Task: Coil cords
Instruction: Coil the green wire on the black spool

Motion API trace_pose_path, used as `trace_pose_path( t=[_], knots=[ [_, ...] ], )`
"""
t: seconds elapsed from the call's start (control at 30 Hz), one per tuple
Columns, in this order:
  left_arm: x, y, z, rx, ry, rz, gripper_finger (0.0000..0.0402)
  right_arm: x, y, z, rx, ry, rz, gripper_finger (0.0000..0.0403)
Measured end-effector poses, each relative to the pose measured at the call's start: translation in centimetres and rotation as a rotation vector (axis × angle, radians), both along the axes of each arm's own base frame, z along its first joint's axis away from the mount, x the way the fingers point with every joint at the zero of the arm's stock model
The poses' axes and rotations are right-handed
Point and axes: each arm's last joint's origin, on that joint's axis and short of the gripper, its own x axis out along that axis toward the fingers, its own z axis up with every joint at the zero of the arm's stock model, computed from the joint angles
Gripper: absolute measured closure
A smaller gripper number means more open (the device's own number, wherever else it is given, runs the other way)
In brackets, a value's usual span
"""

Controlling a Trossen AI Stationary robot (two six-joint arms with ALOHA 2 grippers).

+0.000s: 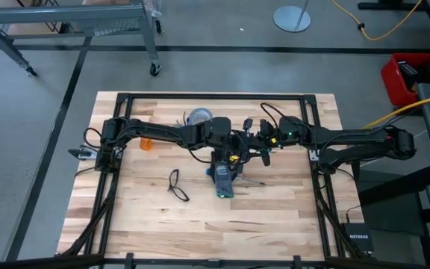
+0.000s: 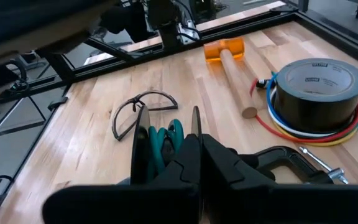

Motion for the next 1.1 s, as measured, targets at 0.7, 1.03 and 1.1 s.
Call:
trace_pose_path(
  t=[0.7, 1.03, 1.1],
  knots=[
    [-0.02, 0.50, -0.07, 0.001, 0.008, 0.017, 0.0376, 0.05, -0.02, 0.20, 0.002, -0.006, -0.003, 0.0402],
    [0.06, 0.72, -0.02, 0.041, -0.016, 0.070, 0.0400, -0.01, 0.07, 0.11, 0.019, 0.012, 0.022, 0.0402],
    [0.06, 0.84, -0.07, 0.045, -0.011, 0.108, 0.0400, -0.01, 0.12, 0.13, 0.024, 0.009, 0.041, 0.0402]
  ],
)
